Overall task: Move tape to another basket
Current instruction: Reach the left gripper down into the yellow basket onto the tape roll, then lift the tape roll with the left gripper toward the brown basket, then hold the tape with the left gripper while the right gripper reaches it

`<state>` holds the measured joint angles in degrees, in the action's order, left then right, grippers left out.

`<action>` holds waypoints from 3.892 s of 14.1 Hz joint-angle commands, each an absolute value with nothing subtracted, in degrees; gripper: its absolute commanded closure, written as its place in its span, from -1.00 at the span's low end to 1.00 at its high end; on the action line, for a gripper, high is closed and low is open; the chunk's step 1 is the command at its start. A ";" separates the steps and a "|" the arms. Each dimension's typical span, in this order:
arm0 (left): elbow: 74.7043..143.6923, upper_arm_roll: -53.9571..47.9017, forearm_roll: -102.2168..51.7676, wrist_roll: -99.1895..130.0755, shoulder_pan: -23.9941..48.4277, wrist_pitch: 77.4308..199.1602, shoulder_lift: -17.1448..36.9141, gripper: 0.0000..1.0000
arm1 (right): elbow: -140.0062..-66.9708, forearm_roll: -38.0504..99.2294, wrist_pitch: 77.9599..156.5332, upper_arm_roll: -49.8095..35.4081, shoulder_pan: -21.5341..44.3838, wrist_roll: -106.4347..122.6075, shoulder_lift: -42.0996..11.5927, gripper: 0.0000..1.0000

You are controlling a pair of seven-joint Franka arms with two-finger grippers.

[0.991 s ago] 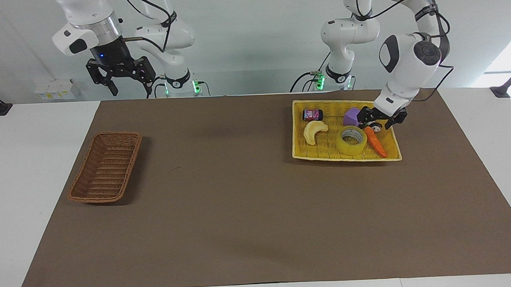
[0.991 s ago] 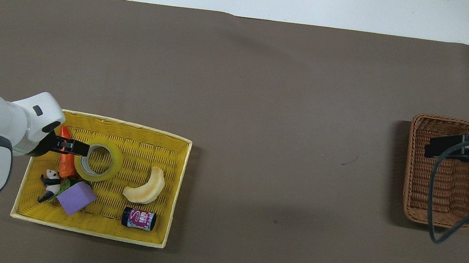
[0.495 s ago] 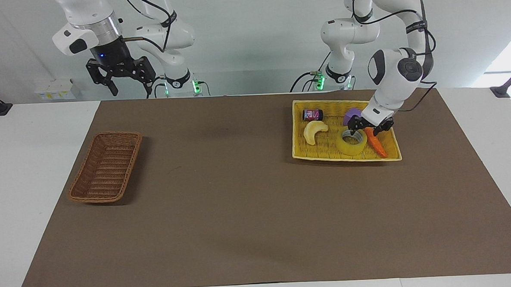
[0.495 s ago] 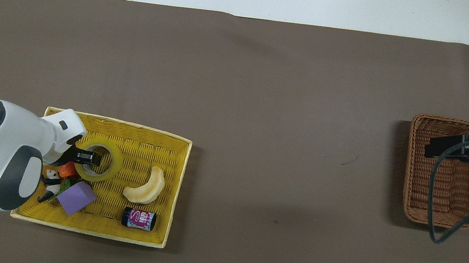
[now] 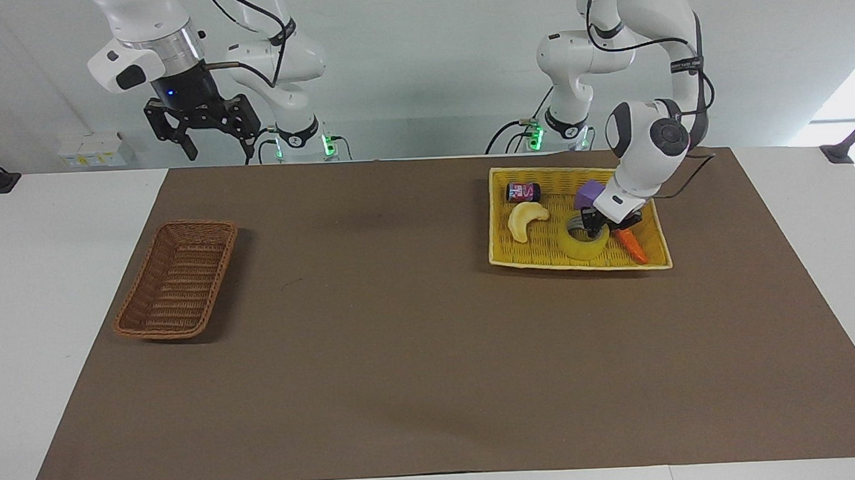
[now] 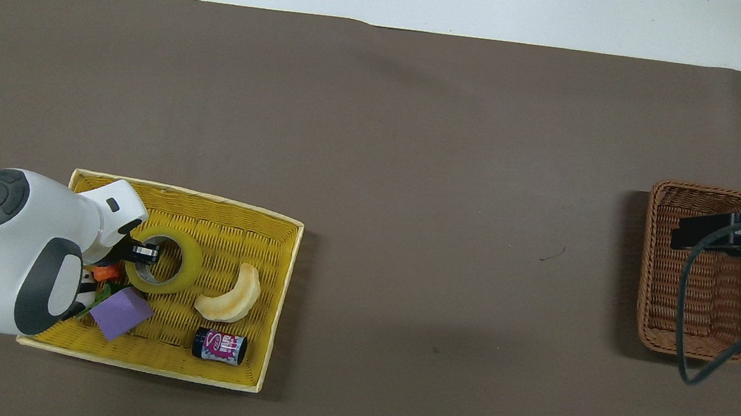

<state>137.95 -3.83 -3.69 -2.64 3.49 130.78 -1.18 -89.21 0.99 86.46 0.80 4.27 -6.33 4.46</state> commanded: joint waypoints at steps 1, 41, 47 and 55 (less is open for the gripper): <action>132.21 -3.25 -4.48 -2.20 3.78 125.45 -0.35 1.00 | -89.47 1.93 86.75 0.79 3.69 -5.45 4.66 -1.00; 109.25 -4.75 -36.65 48.25 40.34 134.82 -0.97 1.00 | -89.47 1.93 86.75 0.79 3.69 -5.45 4.66 -1.00; 109.34 -4.75 -36.65 48.25 40.34 134.74 -1.05 1.00 | -89.47 1.93 86.75 0.79 3.69 -5.45 4.66 -1.00; 109.42 -4.75 -36.65 48.16 40.25 134.65 -1.05 1.00 | -89.64 4.98 87.53 -0.44 4.66 -3.68 5.54 -1.00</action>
<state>109.55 -5.44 -35.77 47.66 39.51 134.45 -0.67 -89.05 1.84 86.50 0.21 4.61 -4.50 4.67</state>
